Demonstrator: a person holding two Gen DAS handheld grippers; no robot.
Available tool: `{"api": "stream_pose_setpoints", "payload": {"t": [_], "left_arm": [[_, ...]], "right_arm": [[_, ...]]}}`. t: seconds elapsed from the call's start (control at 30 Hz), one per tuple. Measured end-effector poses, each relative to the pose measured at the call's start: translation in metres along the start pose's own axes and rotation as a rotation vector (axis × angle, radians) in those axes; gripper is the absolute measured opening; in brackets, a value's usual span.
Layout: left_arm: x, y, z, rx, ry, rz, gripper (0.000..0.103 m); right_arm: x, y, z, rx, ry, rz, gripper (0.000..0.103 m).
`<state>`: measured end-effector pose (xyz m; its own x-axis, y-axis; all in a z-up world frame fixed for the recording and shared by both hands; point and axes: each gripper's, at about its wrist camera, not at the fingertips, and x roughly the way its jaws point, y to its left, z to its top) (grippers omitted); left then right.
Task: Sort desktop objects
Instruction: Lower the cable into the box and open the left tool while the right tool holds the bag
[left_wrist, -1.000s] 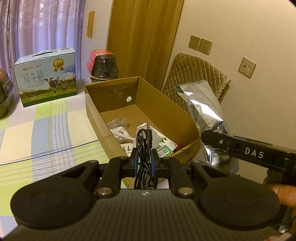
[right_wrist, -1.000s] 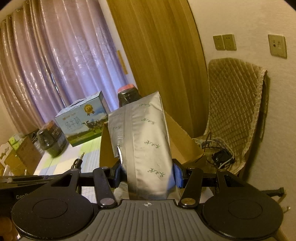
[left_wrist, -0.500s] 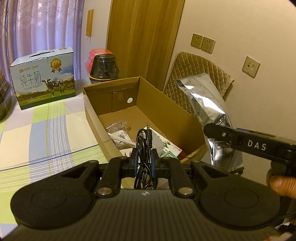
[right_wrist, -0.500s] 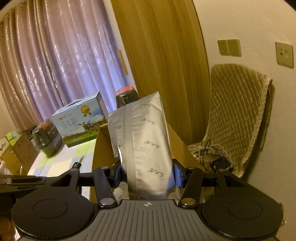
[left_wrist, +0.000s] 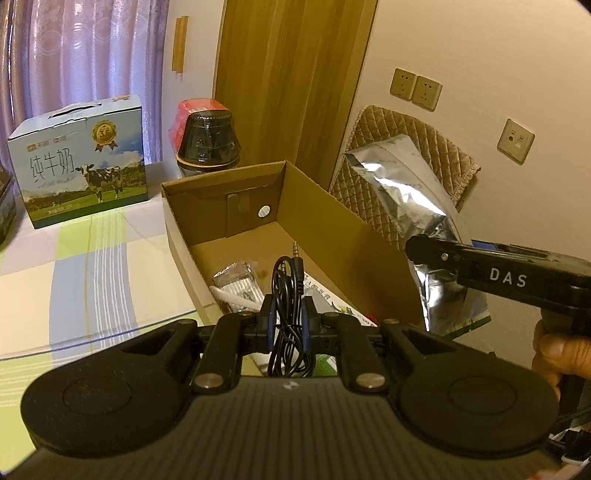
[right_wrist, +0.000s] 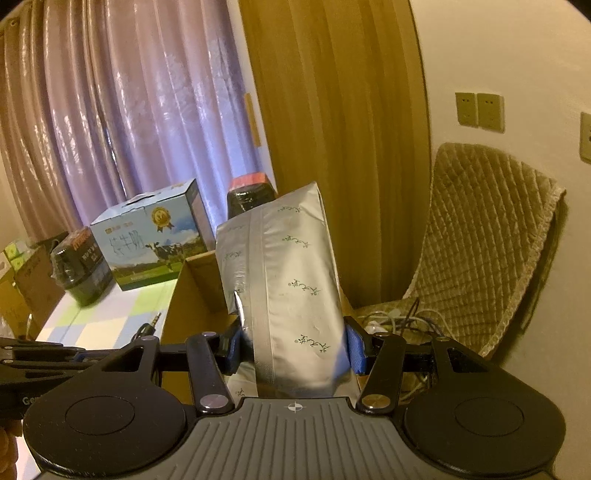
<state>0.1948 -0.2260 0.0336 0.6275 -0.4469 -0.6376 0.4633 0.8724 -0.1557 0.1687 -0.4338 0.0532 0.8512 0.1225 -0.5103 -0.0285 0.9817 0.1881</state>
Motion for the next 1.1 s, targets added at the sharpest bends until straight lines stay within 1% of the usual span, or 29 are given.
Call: {"api": "stream_pose_setpoints", "payload": {"t": [0.57, 1.1], "left_arm": [[0.036, 0.005, 0.019, 0.008, 0.009, -0.007, 0.010], [0.057, 0.020, 0.030, -0.010, 0.008, -0.003, 0.010]], "right_arm": [[0.041, 0.001, 0.016, -0.033, 0.018, 0.017, 0.051], [0.073, 0.004, 0.027, -0.058, 0.034, 0.020, 0.051]]}}
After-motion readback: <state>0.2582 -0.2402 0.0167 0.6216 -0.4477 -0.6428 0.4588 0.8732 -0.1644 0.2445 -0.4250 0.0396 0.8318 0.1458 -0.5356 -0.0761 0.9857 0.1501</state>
